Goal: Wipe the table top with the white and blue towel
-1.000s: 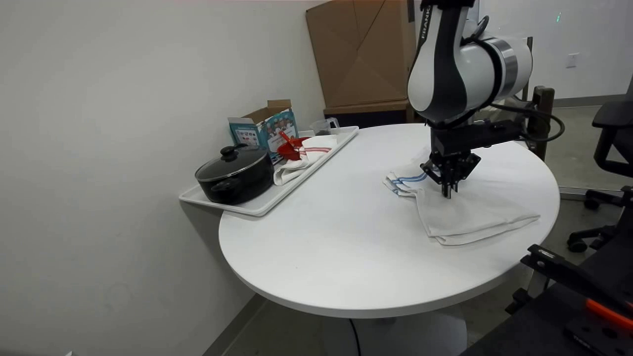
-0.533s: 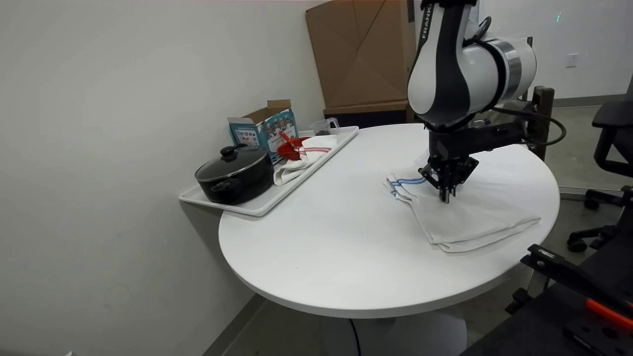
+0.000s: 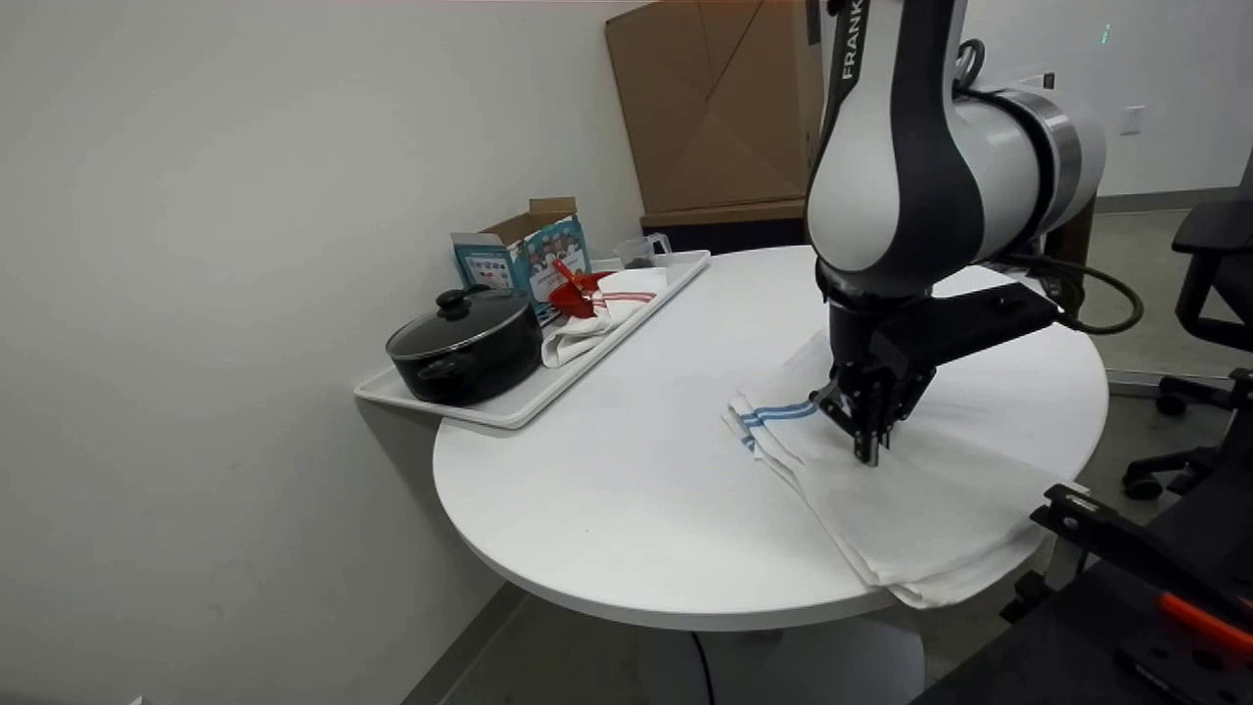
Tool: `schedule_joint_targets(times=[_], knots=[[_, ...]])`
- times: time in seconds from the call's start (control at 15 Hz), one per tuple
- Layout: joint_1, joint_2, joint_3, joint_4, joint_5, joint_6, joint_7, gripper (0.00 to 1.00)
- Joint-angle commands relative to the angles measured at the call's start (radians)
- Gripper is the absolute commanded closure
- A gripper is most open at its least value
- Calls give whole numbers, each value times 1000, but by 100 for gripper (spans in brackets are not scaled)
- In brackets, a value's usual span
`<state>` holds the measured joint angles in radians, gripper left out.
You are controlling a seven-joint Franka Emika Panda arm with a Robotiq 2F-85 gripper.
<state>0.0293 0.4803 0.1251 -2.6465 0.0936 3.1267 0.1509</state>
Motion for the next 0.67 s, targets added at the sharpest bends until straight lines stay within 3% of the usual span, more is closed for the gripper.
schedule_joint_targets(times=[0.0,0.4,0.6], knots=[[65,38,29,-36,4,20,1,99],[110,67,-11,81,5,-93,14,99],[89,98,-46,177,0,-200,10,99]])
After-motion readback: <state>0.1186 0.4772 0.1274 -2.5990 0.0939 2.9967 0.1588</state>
